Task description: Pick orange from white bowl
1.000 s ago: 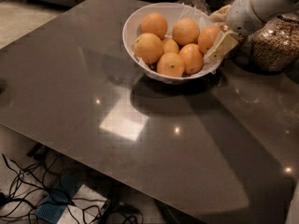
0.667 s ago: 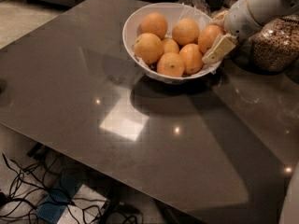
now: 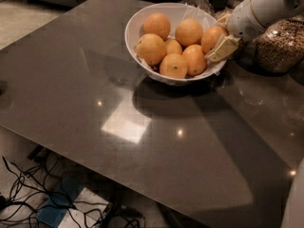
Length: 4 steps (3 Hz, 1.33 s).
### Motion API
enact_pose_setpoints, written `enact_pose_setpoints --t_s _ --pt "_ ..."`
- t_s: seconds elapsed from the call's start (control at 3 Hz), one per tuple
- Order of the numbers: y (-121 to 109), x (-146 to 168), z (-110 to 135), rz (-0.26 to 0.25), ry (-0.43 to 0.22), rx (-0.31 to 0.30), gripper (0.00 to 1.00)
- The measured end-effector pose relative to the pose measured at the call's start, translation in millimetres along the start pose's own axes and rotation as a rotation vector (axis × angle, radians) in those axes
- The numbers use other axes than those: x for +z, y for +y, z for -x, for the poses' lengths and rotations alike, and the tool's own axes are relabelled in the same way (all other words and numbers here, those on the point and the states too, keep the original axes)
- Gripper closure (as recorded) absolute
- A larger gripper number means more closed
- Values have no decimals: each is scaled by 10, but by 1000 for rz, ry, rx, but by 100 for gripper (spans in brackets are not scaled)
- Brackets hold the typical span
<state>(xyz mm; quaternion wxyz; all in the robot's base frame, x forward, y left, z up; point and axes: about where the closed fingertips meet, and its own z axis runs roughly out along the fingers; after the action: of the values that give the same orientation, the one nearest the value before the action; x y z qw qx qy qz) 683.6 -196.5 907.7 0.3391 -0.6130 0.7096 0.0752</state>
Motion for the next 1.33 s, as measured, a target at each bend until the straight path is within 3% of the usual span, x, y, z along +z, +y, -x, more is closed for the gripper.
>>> enact_pose_setpoints --t_s 0.33,0.67,1.33 --pt "-10 -24 18 0 0 0 90" --pt "50 -121 185 -3 -65 -21 100" --pt "263 -262 554 17 -179 -88 100"
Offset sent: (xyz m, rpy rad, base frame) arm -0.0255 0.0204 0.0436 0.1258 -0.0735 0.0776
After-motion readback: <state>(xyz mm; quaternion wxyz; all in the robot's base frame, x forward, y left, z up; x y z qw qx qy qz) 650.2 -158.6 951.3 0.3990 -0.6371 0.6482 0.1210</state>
